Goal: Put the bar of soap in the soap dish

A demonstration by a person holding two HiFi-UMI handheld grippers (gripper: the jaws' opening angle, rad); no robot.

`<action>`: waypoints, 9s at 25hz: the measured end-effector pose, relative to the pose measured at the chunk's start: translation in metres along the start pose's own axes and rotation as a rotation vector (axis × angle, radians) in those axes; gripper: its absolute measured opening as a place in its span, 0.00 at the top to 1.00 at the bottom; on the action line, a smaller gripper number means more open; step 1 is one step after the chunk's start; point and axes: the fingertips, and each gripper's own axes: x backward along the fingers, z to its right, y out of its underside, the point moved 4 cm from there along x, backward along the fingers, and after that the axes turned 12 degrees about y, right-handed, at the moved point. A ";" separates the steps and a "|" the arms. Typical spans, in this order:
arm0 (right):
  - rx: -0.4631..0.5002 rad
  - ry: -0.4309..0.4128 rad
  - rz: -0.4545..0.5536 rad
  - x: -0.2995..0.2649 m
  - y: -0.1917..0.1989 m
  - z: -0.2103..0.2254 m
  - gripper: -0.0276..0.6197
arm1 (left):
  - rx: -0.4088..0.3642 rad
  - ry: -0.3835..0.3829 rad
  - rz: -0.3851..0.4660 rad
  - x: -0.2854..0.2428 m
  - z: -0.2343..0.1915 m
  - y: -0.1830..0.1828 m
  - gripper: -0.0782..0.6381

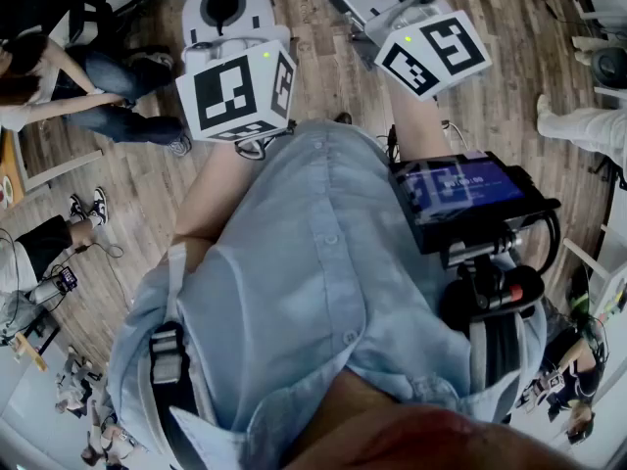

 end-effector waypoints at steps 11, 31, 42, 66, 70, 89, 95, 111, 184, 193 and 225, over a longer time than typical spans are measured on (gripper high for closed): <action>0.001 -0.006 -0.001 0.002 0.003 -0.002 0.64 | 0.005 -0.004 -0.004 0.001 0.000 0.003 0.88; -0.032 -0.022 0.005 0.041 -0.005 0.054 0.64 | -0.003 0.007 -0.020 -0.041 0.056 0.021 0.88; -0.076 -0.036 -0.019 0.014 0.011 0.088 0.64 | 0.013 -0.037 -0.068 -0.066 0.038 0.050 0.88; -0.087 0.028 -0.005 -0.194 0.041 0.137 0.64 | 0.059 0.046 -0.028 -0.213 -0.138 0.086 0.88; -0.073 0.039 0.000 -0.215 0.040 0.137 0.64 | 0.072 0.058 -0.019 -0.224 -0.157 0.089 0.88; -0.052 0.047 0.002 -0.291 0.047 0.190 0.64 | 0.064 0.052 -0.041 -0.295 -0.202 0.112 0.88; -0.065 0.040 0.003 -0.317 0.046 0.224 0.64 | 0.051 0.047 -0.050 -0.336 -0.209 0.116 0.88; -0.134 0.039 -0.020 -0.405 0.065 0.349 0.64 | -0.005 0.055 -0.147 -0.487 -0.232 0.161 0.88; -0.257 0.118 -0.335 -0.828 0.331 0.479 0.64 | 0.088 -0.098 -0.332 -0.681 -0.570 0.384 0.88; -0.238 0.159 -0.412 -0.834 0.377 0.480 0.64 | 0.123 -0.124 -0.358 -0.679 -0.588 0.413 0.88; 0.022 0.209 -0.633 -0.840 0.400 0.476 0.64 | 0.158 -0.169 -0.350 -0.668 -0.598 0.411 0.88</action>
